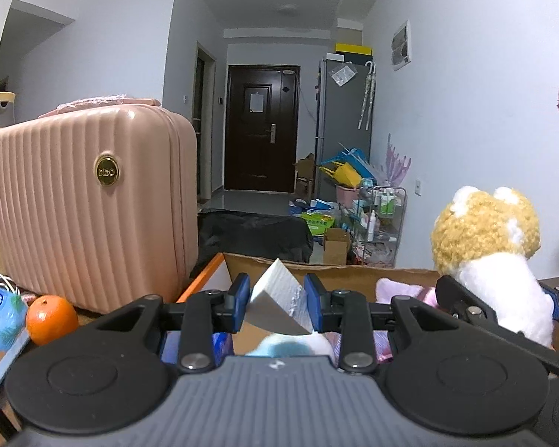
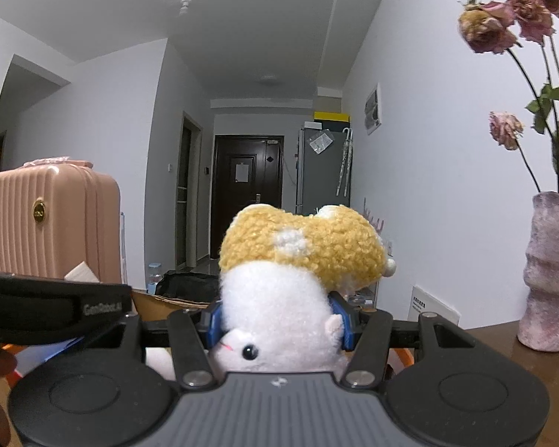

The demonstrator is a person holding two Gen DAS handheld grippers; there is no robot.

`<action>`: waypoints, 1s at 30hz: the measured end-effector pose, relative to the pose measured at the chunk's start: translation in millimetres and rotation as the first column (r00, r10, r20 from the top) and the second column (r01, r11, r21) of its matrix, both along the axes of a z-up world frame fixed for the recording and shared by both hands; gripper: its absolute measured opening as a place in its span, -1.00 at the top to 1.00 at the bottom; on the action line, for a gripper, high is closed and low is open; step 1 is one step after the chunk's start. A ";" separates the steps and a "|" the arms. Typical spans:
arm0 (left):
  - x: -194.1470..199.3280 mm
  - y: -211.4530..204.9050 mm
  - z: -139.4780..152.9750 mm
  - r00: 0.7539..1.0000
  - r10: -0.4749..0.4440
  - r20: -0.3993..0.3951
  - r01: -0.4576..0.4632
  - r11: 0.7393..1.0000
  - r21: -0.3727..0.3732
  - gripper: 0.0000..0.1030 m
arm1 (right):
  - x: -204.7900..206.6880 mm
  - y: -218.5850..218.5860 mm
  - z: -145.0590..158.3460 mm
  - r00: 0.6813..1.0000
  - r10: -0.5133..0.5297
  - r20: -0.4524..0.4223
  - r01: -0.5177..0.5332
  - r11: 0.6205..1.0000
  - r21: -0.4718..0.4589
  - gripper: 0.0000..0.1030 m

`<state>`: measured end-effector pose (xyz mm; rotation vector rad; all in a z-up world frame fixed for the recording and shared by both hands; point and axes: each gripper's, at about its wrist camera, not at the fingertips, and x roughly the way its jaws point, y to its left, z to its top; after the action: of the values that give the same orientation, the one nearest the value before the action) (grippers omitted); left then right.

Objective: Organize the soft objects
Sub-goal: 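Carry the triangle to the box with the left tool while the right carries the sheep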

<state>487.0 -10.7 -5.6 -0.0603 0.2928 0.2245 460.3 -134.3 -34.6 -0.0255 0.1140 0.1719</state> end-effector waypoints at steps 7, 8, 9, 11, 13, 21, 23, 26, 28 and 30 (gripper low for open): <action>23.1 11.2 -3.5 1.000 0.026 -0.010 -0.026 1.000 -0.006 0.36 | 17.2 10.5 -3.4 1.000 0.015 -0.010 -0.015 1.000 -0.020 -0.05; 26.2 12.7 -4.3 0.999 0.031 -0.012 -0.031 1.000 -0.003 0.36 | 19.3 11.9 -4.1 1.000 0.014 -0.011 -0.014 1.000 -0.027 -0.05; 28.7 14.1 -5.6 0.999 0.037 -0.015 -0.037 0.999 0.001 0.36 | 21.4 13.1 -4.8 1.000 0.014 -0.013 -0.014 0.999 -0.032 -0.05; 29.8 18.0 -8.0 0.999 0.041 -0.022 -0.041 0.999 -0.009 0.36 | 24.2 14.3 -5.1 1.000 0.014 -0.017 -0.015 0.999 -0.037 -0.06; 31.1 20.9 -8.6 0.999 0.040 -0.026 -0.040 0.999 -0.021 0.35 | 24.0 13.7 -5.4 1.000 0.016 -0.018 -0.016 0.999 -0.037 -0.06; 26.1 26.1 -6.8 0.998 0.067 -0.011 -0.067 0.997 -0.046 -0.44 | 24.6 15.1 -5.9 1.000 0.008 -0.022 -0.009 0.998 -0.063 -0.52; 23.9 26.9 -5.0 0.996 0.094 0.009 -0.094 0.994 -0.050 -0.84 | 23.7 15.1 -6.0 1.000 -0.001 -0.015 0.000 0.998 -0.066 -0.79; 19.5 25.0 -3.0 0.992 0.123 0.040 -0.122 0.992 -0.030 -1.00 | 20.9 16.5 -5.8 1.000 -0.019 0.011 0.020 0.997 -0.069 -1.00; 18.4 24.6 -2.3 0.992 0.117 0.041 -0.116 0.993 -0.035 -1.00 | 19.5 16.8 -5.9 1.000 -0.022 0.019 0.023 0.997 -0.071 -1.00; 17.5 23.0 -2.3 0.991 0.125 0.048 -0.124 0.992 -0.023 -1.00 | 19.3 17.6 -6.7 0.999 -0.025 0.020 0.027 0.997 -0.078 -1.00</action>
<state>504.5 12.2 -7.9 -0.1043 0.2425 0.3434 479.7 -116.7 -41.4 -0.1035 0.1017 0.1412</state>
